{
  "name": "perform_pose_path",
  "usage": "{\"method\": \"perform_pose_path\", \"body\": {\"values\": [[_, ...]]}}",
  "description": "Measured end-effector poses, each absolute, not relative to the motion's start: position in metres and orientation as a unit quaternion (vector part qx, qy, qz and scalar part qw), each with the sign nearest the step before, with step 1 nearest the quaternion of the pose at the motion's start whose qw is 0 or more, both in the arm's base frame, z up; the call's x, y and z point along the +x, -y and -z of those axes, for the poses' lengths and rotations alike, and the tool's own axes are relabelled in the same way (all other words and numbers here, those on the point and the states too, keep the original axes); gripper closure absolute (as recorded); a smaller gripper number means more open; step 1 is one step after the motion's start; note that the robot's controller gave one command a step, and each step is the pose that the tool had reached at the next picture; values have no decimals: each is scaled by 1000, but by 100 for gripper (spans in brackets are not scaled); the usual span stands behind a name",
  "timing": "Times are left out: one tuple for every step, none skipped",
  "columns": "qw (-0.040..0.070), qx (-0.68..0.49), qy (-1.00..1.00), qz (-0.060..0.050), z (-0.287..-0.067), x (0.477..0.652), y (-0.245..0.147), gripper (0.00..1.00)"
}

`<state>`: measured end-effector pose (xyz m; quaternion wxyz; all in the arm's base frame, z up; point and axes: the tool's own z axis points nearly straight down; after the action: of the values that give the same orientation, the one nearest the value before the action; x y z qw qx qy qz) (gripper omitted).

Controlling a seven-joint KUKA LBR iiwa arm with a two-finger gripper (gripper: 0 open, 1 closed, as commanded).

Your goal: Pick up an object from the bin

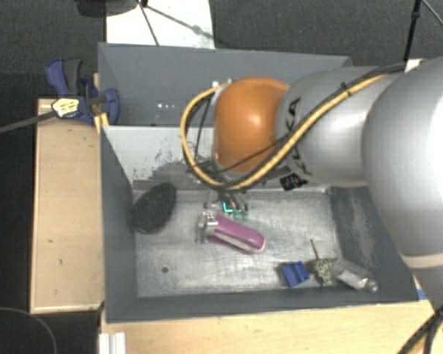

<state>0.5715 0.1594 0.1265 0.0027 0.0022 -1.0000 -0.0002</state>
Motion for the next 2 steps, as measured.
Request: {"method": "perform_pose_path", "body": {"values": [[-2,106,994,0,-71,531,-104,0],[0,82,997,0,-71,534,-69,0]]}}
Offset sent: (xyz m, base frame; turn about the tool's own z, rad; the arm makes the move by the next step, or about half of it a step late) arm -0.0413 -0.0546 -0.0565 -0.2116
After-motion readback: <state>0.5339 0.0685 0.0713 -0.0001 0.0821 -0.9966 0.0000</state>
